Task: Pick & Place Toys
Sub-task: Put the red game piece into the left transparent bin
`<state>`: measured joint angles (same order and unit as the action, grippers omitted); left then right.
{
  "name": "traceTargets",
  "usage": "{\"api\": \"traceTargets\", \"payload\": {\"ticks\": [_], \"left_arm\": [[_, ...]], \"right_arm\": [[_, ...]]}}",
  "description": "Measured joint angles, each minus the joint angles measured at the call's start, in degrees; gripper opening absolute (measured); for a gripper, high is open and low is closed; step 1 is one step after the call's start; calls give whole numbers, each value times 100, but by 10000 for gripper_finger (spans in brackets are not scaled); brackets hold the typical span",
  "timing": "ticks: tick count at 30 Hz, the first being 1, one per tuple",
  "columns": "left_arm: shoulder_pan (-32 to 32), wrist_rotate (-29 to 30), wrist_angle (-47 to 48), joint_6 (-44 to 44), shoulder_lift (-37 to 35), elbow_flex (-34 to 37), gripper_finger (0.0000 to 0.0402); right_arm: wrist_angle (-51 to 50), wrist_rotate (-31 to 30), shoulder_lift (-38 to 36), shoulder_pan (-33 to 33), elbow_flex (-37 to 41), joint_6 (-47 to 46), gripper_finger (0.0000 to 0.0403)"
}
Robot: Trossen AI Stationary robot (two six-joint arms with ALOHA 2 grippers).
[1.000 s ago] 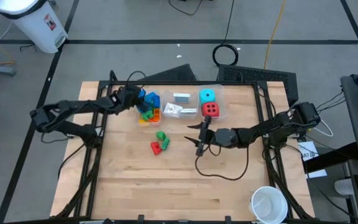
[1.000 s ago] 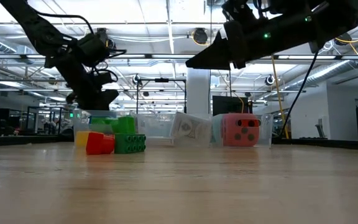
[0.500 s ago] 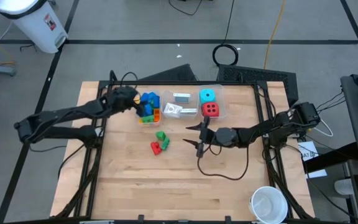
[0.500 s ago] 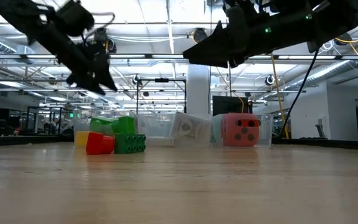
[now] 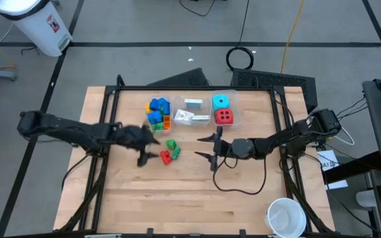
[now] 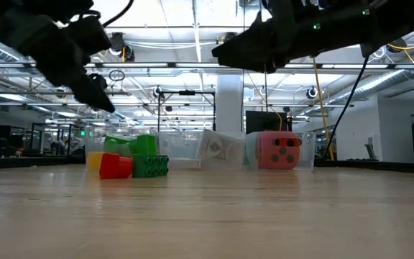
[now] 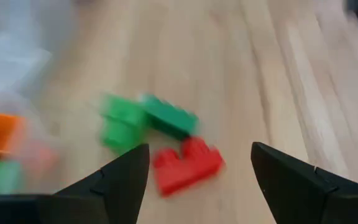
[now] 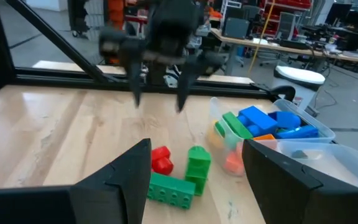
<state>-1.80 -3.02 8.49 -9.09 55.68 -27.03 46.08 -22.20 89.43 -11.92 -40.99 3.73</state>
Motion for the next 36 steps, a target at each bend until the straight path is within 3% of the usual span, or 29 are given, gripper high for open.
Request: {"api": "traceTargets", "payload": {"ticks": [9,17,24,28,36], "left_arm": [[-808,406,-654,922,1170,68,282],[-799,884,-1181,2280,1799,26,274],[-584,907,-1129,2566,2412,26,273],[-485,884,-1254,2389,2747,14,273],[-510,597,-1425,398,2908,17,273]], "right_arm": [[345,3,0,-203,0,174,222],[346,-2,0,-197,0,310,217],[344,-5,0,-197,-2,363,215],[342,-7,0,-197,-2,363,217],[339,-6,0,-203,-4,361,211]]}}
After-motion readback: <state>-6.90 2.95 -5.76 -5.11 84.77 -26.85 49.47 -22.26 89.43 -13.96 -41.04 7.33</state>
